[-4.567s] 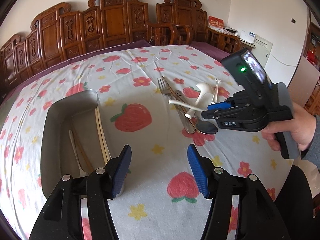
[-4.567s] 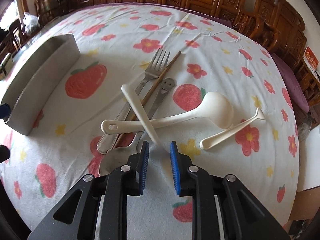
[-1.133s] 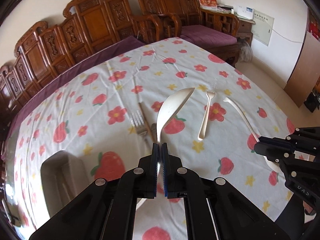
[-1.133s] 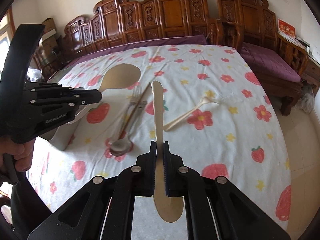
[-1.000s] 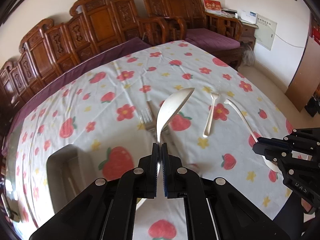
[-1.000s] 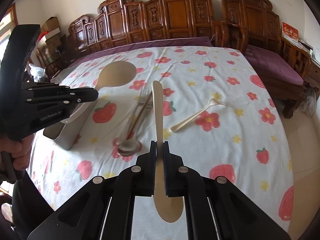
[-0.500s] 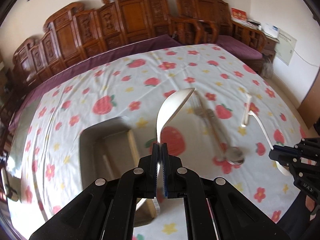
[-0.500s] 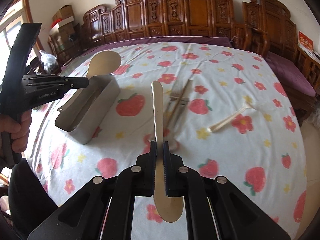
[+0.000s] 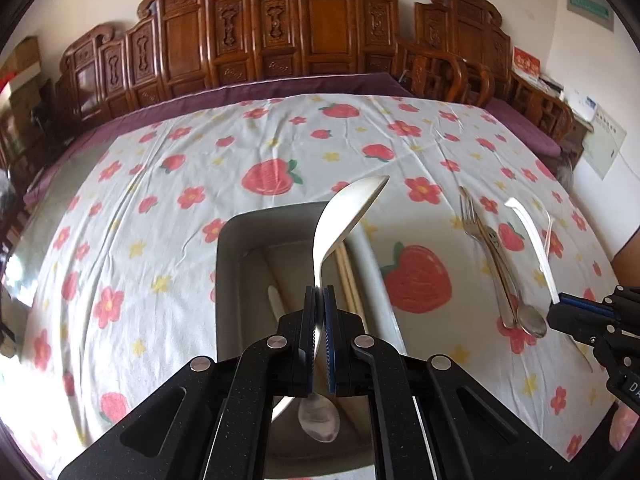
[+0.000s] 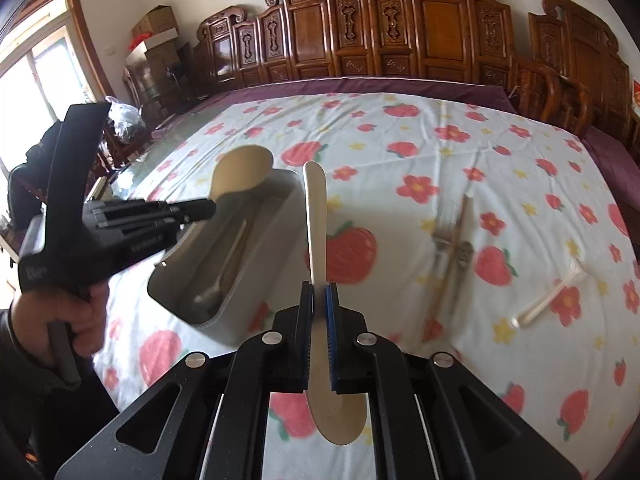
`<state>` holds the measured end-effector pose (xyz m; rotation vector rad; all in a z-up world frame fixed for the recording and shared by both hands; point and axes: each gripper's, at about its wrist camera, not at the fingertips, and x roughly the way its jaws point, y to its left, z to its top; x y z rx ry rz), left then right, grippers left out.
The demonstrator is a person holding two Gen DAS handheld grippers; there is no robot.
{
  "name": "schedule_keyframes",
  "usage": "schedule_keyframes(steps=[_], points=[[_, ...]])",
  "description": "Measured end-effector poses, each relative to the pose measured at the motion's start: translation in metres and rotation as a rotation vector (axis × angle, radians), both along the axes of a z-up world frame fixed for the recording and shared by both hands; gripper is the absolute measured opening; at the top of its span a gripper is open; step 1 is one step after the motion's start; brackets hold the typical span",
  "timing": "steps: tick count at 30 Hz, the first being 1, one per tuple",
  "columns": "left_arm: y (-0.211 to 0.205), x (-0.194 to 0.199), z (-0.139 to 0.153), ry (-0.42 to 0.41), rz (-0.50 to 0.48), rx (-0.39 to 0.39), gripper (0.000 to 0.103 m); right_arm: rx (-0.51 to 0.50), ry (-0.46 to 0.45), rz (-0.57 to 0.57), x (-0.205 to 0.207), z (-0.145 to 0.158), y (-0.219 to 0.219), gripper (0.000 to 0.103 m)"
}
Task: Organize utensils
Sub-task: 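Lower both spoons into the grey tray and open both tools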
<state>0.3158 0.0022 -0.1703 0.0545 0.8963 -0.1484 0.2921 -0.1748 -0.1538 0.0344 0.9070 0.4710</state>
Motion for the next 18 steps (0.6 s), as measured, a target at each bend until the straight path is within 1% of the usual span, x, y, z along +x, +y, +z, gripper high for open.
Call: schedule_keyframes(steps=[7,12,18], points=[[0.011,-0.004,-0.008,0.007,0.004,-0.031,0.003,-0.007,0.005,0.031,0.009,-0.003,0.029,0.008],[0.015,-0.002,-0.006,-0.013,0.014,-0.053,0.003,-0.023,0.011,0.038,0.005,-0.003,0.04,0.008],[0.021,0.002,-0.012,-0.003,0.027,-0.075,0.004,-0.041,0.007,0.041,0.006,0.0,0.046,0.008]])
